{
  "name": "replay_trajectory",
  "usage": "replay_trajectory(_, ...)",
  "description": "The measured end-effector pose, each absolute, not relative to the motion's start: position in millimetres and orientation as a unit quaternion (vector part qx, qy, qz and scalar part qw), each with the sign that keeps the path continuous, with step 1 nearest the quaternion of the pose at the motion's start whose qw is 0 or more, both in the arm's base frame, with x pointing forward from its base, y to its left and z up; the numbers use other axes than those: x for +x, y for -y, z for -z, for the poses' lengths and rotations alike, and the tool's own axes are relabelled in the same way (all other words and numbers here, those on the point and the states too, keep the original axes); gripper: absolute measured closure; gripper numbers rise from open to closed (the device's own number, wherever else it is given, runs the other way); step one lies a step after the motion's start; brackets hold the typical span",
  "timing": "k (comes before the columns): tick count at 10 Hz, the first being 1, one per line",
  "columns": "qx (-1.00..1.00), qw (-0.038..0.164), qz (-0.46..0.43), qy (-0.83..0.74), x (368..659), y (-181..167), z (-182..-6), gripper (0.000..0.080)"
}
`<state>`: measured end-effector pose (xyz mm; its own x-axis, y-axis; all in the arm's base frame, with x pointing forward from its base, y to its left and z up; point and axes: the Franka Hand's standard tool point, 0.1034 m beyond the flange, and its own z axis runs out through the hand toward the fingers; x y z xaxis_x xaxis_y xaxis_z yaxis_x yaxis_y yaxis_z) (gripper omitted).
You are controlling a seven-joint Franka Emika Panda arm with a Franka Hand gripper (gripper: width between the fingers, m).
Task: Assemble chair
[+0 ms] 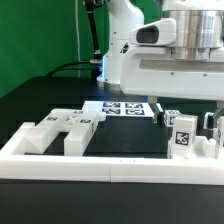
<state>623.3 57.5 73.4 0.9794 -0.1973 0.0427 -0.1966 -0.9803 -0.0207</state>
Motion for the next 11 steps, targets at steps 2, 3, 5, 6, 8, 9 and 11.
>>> replay_trajectory(2, -1.000, 0.005, 0.023, -0.004, 623.5, -56.3, -73.4, 0.0150)
replay_trajectory(3, -0.999, 0.004, 0.023, 0.028, 623.5, -55.6, -73.4, 0.0150)
replay_trajectory(5, -0.992, -0.006, 0.022, 0.121, 623.4, -57.6, -73.3, 0.0150)
replay_trajectory(6, -0.985, -0.014, 0.020, 0.174, 624.4, -58.9, -74.6, 0.0150)
replay_trajectory(8, -0.970, -0.024, 0.018, 0.242, 627.0, -60.3, -77.4, 0.0150)
replay_trajectory(9, -0.958, -0.028, 0.016, 0.284, 627.1, -59.5, -77.5, 0.0150)
replay_trajectory(11, -0.943, -0.031, 0.015, 0.330, 627.5, -59.0, -77.6, 0.0150)
